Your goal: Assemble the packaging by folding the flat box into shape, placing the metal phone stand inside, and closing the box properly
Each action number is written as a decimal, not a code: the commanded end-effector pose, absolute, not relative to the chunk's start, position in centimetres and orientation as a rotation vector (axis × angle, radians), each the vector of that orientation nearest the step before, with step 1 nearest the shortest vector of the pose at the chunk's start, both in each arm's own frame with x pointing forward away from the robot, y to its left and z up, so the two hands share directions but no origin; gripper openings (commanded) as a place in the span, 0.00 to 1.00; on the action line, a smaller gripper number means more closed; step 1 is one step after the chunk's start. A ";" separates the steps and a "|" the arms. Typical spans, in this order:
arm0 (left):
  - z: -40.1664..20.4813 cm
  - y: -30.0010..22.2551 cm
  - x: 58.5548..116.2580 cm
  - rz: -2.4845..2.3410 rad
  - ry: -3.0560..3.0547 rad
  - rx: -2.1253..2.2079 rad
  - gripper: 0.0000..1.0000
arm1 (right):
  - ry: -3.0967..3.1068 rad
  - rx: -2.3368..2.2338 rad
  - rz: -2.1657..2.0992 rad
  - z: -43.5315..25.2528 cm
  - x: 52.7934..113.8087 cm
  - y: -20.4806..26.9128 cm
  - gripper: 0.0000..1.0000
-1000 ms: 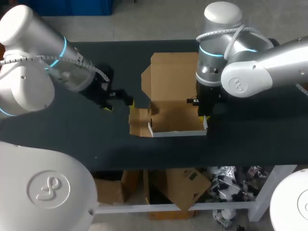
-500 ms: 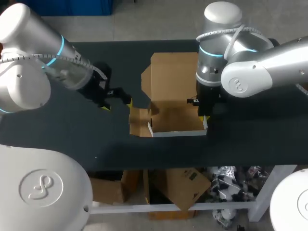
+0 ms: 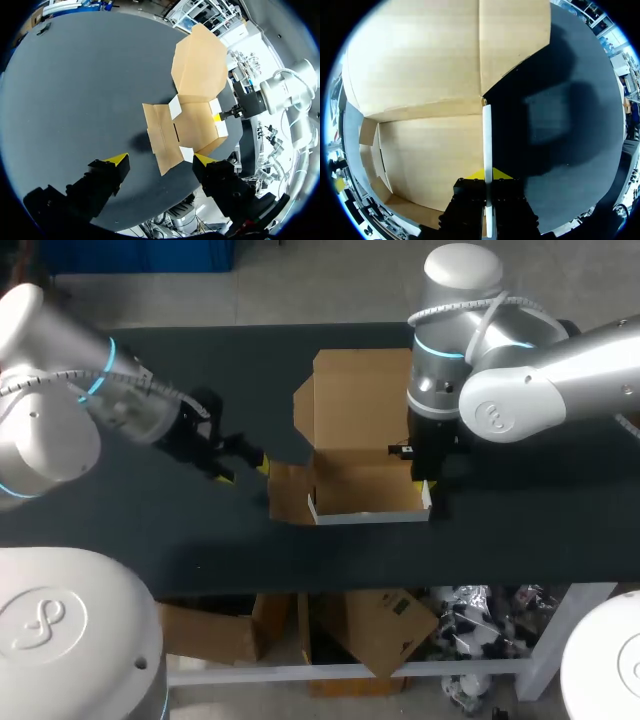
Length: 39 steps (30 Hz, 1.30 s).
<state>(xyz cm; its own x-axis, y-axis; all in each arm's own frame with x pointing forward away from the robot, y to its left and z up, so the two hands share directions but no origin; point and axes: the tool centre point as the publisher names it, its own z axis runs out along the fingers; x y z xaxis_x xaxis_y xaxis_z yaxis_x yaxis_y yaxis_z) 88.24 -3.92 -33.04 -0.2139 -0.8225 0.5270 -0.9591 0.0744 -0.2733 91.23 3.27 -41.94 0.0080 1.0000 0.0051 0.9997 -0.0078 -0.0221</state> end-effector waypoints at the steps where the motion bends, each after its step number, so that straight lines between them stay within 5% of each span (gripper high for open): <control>1: -34.5 -4.3 88.8 0.893 -2.076 1.738 0.85 | -2.198 -2.217 0.024 -41.9 91.2 3.3 0.00; 13: -37.2 -5.6 89.2 0.913 -2.028 1.669 0.80 | -2.198 -2.217 0.024 -41.9 91.2 3.3 0.00; 19: -38.1 -6.5 89.2 0.927 -2.005 1.635 0.65 | -2.198 -2.217 0.024 -41.9 91.2 3.3 0.00; 28: -38.7 -7.4 89.0 0.929 -1.977 1.615 0.67 | -2.198 -2.217 0.024 -41.9 91.2 3.3 0.00; 35: -39.0 -8.1 88.8 0.933 -1.964 1.610 0.49 | -2.198 -2.217 0.024 -41.9 91.2 3.3 0.00; 39: -39.3 -8.7 88.7 0.931 -1.958 1.602 0.47 | -2.198 -2.217 0.024 -41.9 91.2 3.3 0.00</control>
